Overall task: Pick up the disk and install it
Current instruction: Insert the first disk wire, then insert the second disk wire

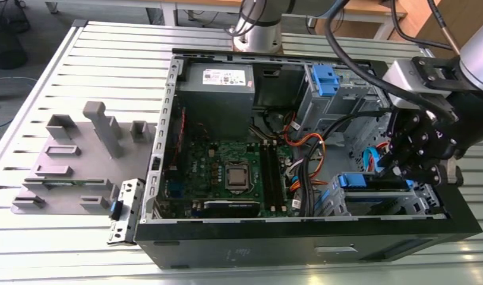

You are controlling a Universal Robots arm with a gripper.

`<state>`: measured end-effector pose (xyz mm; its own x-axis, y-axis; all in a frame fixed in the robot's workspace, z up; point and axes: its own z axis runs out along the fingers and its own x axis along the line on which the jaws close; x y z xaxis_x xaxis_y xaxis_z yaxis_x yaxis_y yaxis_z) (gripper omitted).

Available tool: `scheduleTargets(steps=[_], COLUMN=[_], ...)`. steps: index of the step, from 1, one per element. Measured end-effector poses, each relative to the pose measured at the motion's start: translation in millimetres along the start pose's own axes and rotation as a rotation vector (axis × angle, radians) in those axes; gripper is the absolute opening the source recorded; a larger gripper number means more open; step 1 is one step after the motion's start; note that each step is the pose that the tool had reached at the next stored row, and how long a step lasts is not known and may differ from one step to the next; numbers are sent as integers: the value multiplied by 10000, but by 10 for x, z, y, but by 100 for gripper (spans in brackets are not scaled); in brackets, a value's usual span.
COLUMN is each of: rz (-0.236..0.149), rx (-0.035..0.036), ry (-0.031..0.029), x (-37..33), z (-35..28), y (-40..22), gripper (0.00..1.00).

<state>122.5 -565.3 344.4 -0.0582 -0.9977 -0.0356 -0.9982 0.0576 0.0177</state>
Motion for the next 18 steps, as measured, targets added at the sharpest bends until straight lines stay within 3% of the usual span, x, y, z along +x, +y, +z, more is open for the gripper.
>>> scheduleTargets(steps=[8,18], rz=[0,0], rx=[0,0], ry=[-1,0], x=[-3,-5], z=[-94,-110], y=[2,2], gripper=[24,24])
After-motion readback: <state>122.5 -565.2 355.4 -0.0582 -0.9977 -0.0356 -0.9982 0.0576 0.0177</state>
